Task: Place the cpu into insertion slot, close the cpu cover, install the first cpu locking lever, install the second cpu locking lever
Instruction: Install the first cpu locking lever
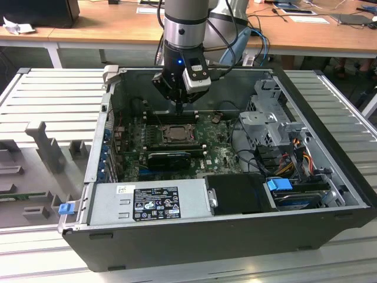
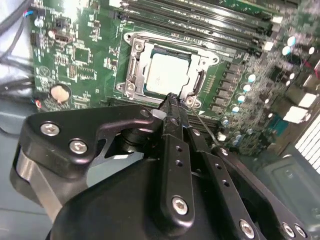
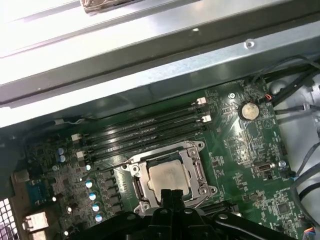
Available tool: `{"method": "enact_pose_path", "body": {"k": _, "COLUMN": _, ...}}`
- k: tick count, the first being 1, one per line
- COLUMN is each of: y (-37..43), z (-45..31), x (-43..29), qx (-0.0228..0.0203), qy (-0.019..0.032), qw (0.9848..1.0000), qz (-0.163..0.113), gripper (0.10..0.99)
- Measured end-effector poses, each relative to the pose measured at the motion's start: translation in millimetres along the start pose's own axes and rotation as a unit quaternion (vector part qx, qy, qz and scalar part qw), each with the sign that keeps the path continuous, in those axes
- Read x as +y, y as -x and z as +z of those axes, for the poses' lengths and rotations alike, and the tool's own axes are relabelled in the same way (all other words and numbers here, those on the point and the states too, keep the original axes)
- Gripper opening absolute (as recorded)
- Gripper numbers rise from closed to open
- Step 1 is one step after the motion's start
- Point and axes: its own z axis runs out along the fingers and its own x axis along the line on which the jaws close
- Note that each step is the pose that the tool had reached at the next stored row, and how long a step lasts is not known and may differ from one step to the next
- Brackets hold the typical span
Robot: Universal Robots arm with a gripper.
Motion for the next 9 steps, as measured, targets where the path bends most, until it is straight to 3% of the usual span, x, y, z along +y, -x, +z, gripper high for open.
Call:
{"method": "enact_pose_path", "body": {"k": 4, "y": 0.0, "z": 0.5, "x": 0.0, "qx": 0.0009, "qy": -0.0004, "qw": 0.9992, "qz": -0.040, "gripper": 0.106}}
{"method": "enact_pose_path", "body": {"k": 9, "y": 0.0, "z": 1.0, "x": 0.0, "qx": 0.0025, "qy": -0.0013, "qw": 0.9945, "qz": -0.105, "gripper": 0.106}}
